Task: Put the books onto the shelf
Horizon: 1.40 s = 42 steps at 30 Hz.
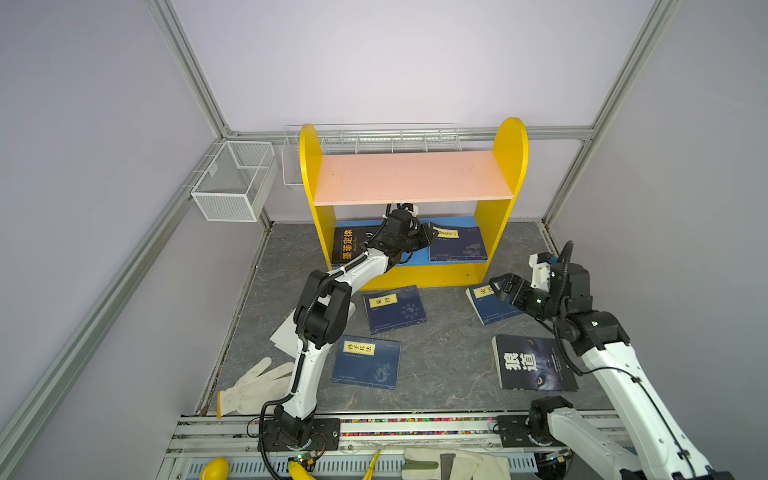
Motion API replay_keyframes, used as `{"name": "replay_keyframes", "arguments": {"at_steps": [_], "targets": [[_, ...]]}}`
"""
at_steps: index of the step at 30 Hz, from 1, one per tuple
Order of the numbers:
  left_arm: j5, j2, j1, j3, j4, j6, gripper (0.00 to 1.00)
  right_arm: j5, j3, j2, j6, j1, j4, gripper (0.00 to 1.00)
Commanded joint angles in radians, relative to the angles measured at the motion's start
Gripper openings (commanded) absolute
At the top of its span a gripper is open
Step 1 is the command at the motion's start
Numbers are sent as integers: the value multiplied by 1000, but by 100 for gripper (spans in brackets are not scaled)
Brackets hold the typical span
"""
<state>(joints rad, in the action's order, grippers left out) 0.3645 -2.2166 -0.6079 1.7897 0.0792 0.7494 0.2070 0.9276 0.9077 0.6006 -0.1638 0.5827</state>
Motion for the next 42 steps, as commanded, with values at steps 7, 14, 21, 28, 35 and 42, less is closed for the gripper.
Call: {"name": "replay_keyframes", "arguments": {"at_steps": [7,14,21,28,35,42], "targets": [[-13,15,-39,28,-10,-49,22,14,0,-2,-18,10,4,92],[-43,29,-49,46,-56,-86,58,15,-6,-15,-18,13,11,92],[-98,44,-56,77,-128,-127,73,18,-12,-27,-18,16,14,92],[-229,69,-60,142,-277,-230,91,27,-12,-32,-21,18,15,92],[-367,133,-64,136,-351,-337,93,32,-18,-31,-15,18,6,92],[-272,250,-78,-3,-220,-391,94,26,-18,-32,-11,18,7,92]]}}
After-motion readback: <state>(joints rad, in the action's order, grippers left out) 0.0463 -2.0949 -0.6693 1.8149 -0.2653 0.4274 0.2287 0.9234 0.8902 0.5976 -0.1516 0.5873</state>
